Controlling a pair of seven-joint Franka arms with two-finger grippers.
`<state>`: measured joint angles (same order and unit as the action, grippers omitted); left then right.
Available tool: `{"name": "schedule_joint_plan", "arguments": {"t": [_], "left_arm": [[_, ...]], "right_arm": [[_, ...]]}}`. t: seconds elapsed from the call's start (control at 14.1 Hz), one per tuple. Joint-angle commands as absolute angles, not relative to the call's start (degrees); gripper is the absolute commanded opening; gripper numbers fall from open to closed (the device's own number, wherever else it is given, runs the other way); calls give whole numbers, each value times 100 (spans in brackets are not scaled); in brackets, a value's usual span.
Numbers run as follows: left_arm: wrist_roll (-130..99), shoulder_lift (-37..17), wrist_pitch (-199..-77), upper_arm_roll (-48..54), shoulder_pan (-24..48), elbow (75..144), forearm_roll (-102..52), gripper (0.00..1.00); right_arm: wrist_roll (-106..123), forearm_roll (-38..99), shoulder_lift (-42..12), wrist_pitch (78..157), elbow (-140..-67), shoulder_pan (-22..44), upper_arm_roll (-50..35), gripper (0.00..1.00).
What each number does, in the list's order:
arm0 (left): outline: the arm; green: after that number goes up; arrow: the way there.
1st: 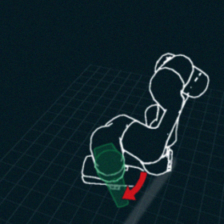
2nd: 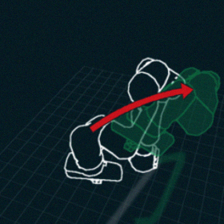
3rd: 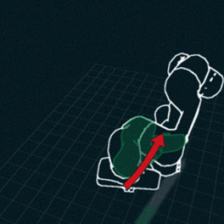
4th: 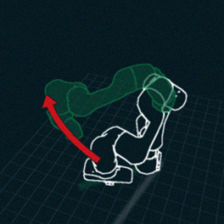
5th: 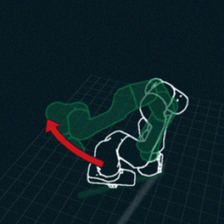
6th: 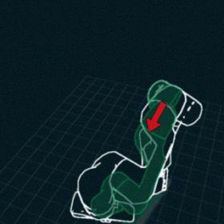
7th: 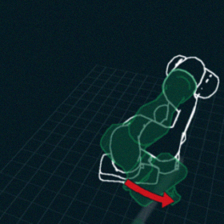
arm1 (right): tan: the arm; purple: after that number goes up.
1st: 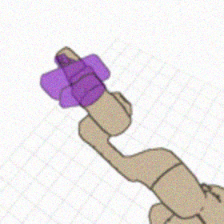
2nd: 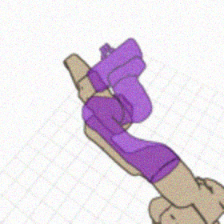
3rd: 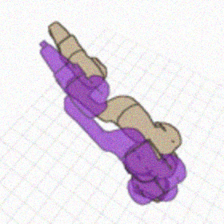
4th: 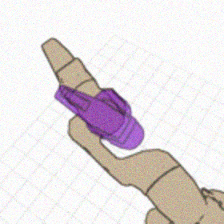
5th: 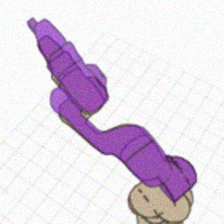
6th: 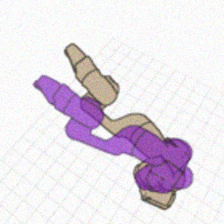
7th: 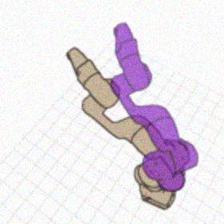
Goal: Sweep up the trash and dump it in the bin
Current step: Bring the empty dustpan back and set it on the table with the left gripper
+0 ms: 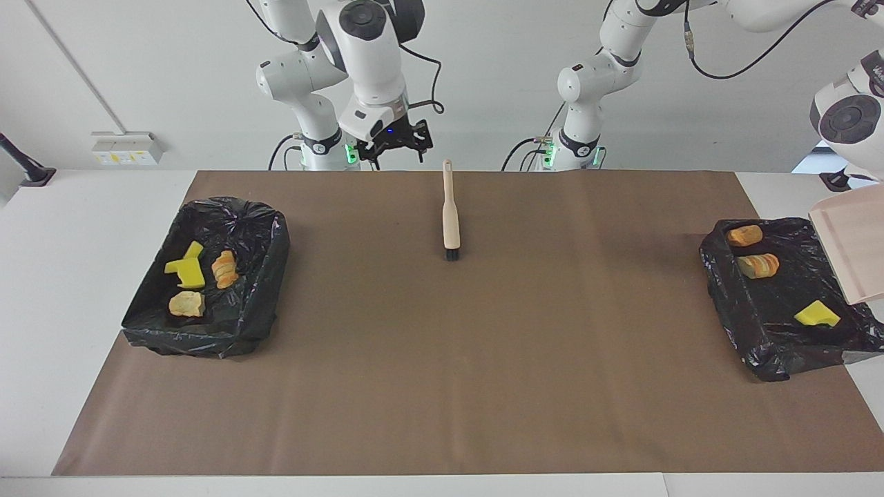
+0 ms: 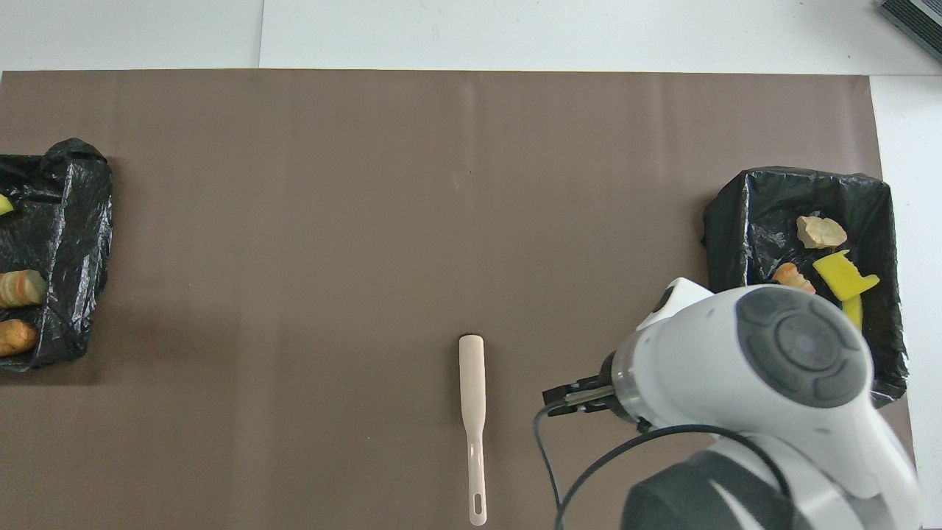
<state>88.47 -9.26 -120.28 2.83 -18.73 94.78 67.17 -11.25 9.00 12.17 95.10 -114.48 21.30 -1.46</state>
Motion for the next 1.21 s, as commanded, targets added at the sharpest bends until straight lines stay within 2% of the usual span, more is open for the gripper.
{"name": "schedule_joint_plan", "arguments": {"t": [0.0, 0.36, 0.5, 0.71, 0.85, 1.14], "left_arm": [[8422, -853, -11305, 228, -1215, 9475, 6128, 0], [7500, -879, -10242, 229, -275, 9448, 4335, 0], [6334, -931, -9732, 229, 226, 9431, 3843, 0], [4403, -1220, -9099, 220, 947, 9387, 3062, 0], [3221, -1563, -8782, 229, 1264, 8949, 2543, 0], [1236, -2152, -8543, 220, 1861, 8202, 1356, 0]], "right_arm": [[-388, 713, 1257, 9080, -11163, 1242, -202, 100], [-361, 62, 995, 9149, -10585, 757, -193, 100], [-343, -70, 704, 9088, -10004, 336, -211, 100], [-343, -70, 651, 9184, -9740, -86, -202, 100], [-334, -157, 510, 9089, -9188, -210, -202, 100], [-352, -105, 571, 8965, -9334, -343, -202, 100]]}}
